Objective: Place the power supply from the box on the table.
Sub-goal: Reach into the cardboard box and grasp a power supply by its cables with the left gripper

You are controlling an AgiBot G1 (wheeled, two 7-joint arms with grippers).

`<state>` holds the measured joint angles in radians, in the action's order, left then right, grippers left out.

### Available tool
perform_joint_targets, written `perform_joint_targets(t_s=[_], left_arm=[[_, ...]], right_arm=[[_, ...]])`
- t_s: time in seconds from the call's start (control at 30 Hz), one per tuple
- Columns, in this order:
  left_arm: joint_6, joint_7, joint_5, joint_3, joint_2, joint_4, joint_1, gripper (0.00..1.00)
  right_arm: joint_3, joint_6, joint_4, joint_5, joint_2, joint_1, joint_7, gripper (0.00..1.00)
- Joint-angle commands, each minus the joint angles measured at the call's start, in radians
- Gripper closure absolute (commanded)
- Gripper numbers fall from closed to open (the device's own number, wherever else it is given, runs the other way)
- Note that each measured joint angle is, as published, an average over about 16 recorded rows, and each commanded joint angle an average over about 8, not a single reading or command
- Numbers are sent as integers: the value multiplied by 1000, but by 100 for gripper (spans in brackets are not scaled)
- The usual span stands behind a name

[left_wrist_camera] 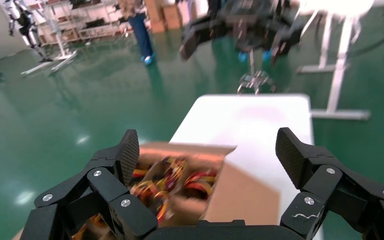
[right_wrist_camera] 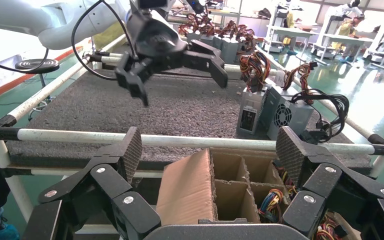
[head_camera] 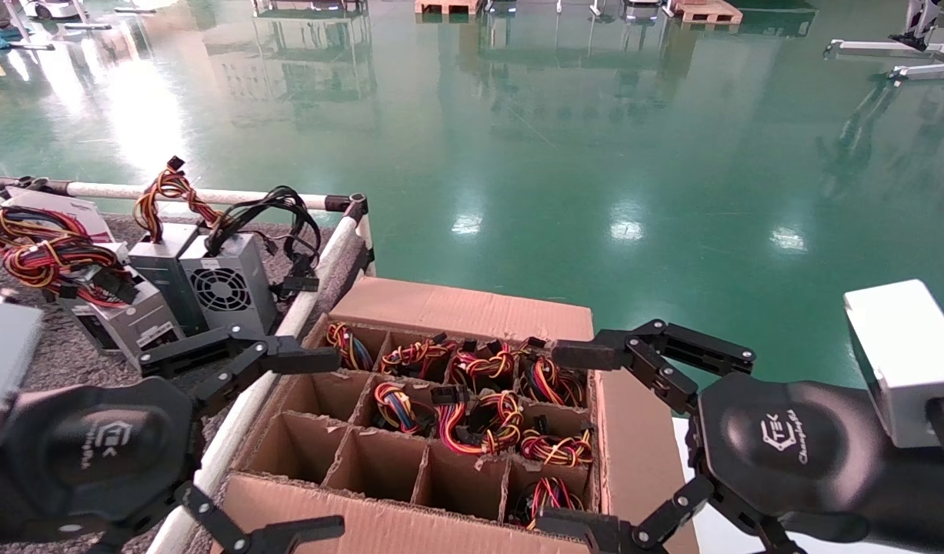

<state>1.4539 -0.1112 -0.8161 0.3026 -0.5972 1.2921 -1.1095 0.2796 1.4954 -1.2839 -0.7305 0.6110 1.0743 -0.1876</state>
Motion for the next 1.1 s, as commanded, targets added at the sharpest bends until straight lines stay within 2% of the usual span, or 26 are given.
perform_joint_targets(t_s=[0.03, 0.6, 1.1], left_arm=[[-9, 18, -20, 4, 4, 3, -7, 0], [-213, 256, -318, 153, -22, -1, -166, 0], [-427, 318, -512, 292, -81, -110, -208, 0]], right_arm=[[0, 0, 0, 0, 0, 0, 0, 100], [0, 0, 0, 0, 0, 0, 0, 100], [0, 0, 0, 0, 0, 0, 0, 100]])
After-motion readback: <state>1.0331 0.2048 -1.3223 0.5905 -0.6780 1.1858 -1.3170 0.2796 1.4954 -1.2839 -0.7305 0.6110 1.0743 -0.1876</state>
